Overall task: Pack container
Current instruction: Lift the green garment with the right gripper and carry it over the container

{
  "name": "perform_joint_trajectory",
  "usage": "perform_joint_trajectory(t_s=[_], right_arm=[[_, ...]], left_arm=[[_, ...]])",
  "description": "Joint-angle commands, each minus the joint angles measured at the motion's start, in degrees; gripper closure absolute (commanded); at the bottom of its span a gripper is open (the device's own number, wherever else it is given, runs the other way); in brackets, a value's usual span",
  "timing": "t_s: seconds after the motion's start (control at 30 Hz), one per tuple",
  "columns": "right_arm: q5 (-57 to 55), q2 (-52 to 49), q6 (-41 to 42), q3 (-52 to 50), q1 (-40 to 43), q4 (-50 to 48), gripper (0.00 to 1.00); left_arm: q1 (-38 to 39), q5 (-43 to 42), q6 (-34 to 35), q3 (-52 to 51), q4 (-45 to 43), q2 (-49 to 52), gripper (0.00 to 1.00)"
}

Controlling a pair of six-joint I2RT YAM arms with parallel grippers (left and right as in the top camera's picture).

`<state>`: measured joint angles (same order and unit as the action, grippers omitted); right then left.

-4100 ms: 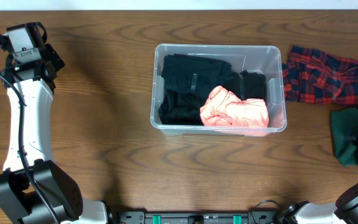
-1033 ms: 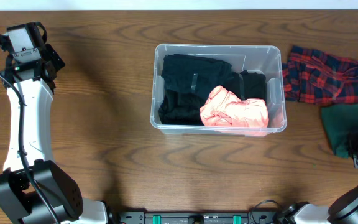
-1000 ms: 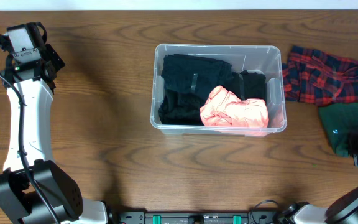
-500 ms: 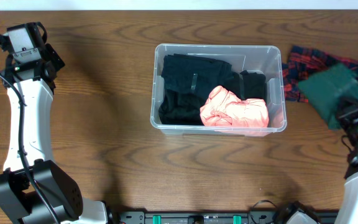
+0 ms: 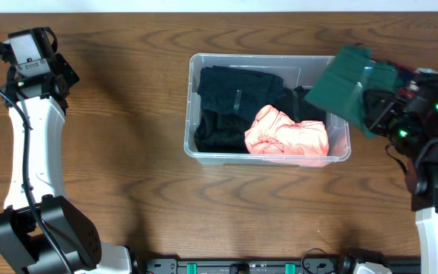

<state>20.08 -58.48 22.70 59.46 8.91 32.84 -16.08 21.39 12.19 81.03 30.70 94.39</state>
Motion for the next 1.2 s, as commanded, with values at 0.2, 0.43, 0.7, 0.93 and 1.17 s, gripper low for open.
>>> perform_joint_trajectory(t_s=[0.2,0.43,0.7,0.93,1.17], right_arm=[[-6.6,-8.61,-7.61,2.19,-10.34,1.27,0.99],[2.6,-13.2,-7.54,2.19,-13.05,-0.83,0.99],[0.33,-13.44,-9.2,2.19,-14.21,-0.57,0.99],[-2.45,-13.44,-10.1,2.19,-14.19,-4.39,0.99],[-13.35,-13.55,-3.8,2.19,-14.19,-6.23,0.99]], left_arm=[[-0.13,0.76,-0.04,0.31,0.13,-0.42,0.02],[-0.13,0.74,-0.04,0.31,0.13,-0.42,0.02],[-0.13,0.76,-0.04,0.31,0.13,-0.42,0.02],[-0.13,0.76,-0.04,0.31,0.13,-0.42,0.02],[-0.13,0.76,-0.04,0.31,0.13,-0.42,0.02]])
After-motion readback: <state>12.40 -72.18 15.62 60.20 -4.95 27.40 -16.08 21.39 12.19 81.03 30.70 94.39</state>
